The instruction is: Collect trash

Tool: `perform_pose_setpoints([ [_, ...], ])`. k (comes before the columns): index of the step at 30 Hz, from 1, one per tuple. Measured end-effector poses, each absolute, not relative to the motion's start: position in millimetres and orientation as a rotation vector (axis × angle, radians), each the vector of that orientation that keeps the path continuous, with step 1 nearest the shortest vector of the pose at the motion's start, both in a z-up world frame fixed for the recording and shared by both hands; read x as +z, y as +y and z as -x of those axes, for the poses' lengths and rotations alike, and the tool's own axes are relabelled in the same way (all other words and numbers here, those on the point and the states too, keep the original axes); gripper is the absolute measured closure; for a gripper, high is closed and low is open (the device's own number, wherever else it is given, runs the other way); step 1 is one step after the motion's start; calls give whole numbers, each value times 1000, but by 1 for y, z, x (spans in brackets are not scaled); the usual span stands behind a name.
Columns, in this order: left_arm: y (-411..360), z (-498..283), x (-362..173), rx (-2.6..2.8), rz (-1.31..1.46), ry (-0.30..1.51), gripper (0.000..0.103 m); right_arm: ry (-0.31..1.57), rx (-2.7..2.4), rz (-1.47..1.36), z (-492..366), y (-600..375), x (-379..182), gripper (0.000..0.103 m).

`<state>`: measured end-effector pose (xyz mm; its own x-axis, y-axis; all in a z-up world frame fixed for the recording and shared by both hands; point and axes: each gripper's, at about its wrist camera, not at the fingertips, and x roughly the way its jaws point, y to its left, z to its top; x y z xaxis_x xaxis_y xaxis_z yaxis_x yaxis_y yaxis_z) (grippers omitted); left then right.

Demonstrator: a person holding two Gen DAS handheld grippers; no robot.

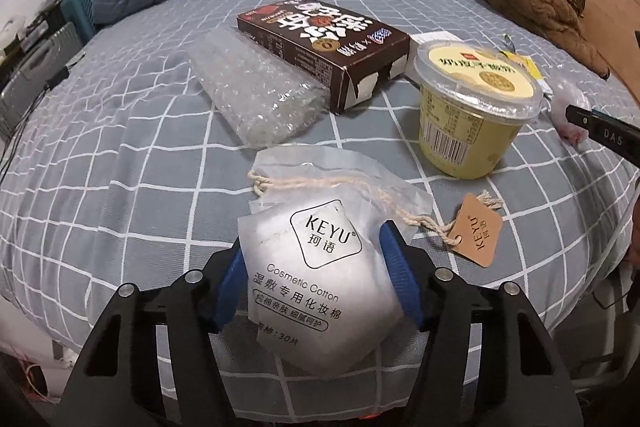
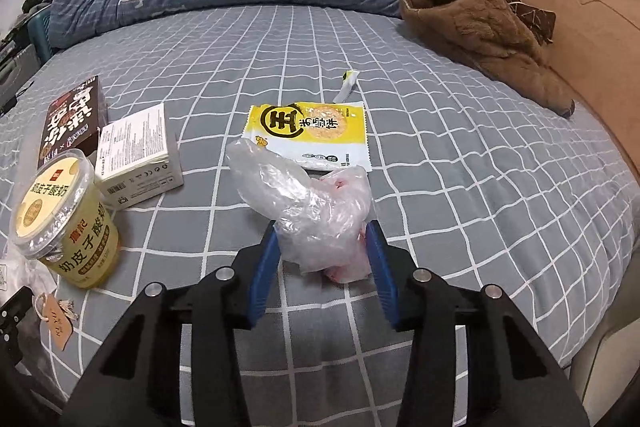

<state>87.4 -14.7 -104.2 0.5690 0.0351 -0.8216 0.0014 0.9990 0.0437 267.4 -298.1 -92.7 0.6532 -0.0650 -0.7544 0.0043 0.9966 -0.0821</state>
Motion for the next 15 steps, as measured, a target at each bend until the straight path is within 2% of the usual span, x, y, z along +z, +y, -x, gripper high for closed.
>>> perform_pose_setpoints([
  [15,-14,-78,-78,-1,-35,908,45,805,-28,35,-237,-292,-64,62],
])
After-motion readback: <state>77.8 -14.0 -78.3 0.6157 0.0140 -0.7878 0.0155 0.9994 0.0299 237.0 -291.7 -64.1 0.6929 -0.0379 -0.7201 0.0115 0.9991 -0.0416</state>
